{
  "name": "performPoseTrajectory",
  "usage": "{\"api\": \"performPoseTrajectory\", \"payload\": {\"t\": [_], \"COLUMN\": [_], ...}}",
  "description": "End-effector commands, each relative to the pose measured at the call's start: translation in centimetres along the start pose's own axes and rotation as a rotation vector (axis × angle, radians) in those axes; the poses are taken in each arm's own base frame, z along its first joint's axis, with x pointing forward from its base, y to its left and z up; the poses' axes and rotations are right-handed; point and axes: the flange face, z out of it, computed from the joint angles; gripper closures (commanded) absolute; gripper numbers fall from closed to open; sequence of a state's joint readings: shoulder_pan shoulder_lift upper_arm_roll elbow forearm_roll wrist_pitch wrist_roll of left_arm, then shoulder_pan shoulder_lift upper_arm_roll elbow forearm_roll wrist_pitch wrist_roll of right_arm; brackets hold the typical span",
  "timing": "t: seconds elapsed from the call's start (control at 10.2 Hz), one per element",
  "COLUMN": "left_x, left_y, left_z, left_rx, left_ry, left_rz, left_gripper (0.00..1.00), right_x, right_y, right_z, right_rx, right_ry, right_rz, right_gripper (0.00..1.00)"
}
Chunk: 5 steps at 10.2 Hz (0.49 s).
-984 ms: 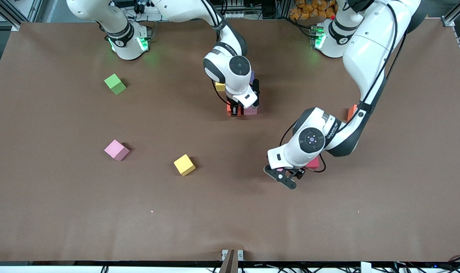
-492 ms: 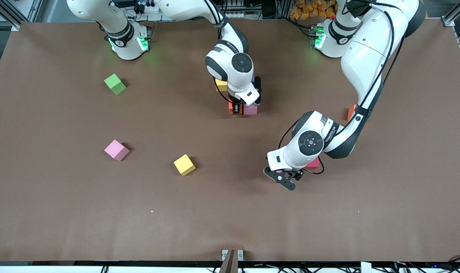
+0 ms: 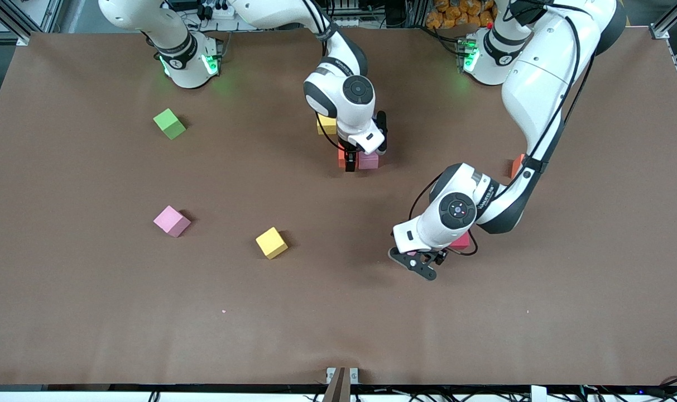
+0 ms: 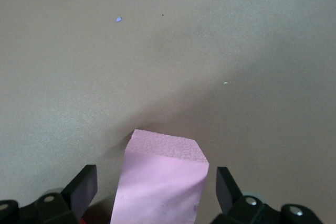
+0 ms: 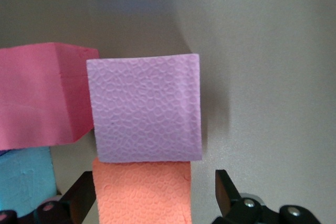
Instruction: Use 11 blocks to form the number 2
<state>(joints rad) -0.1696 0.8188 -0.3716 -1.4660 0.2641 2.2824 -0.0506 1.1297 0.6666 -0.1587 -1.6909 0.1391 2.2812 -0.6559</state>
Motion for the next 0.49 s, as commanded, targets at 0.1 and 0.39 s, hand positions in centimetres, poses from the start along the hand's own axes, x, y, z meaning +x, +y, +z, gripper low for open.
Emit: {"api": "performPoseTrajectory", "payload": {"t": [0.1, 0.39], "left_x": [0.3, 0.2], "left_y": [0.2, 0.3], "left_z": [0.3, 0.4], "left_rx": [0.021, 0.021], "left_ry": [0.004, 0.003], "left_rz": [-0.015, -0.016], "left_gripper": [0.00, 0.23], "right_x": [-1.3, -4.2], "right_y": [0.2, 2.2], "right_z": [-4.5, -8.2], "right_rx": [0.034, 0.056], "right_ry": [-0.046, -0.078], "right_rz": [-0.025, 0.018], "right_gripper": [0.00, 0.00]}}
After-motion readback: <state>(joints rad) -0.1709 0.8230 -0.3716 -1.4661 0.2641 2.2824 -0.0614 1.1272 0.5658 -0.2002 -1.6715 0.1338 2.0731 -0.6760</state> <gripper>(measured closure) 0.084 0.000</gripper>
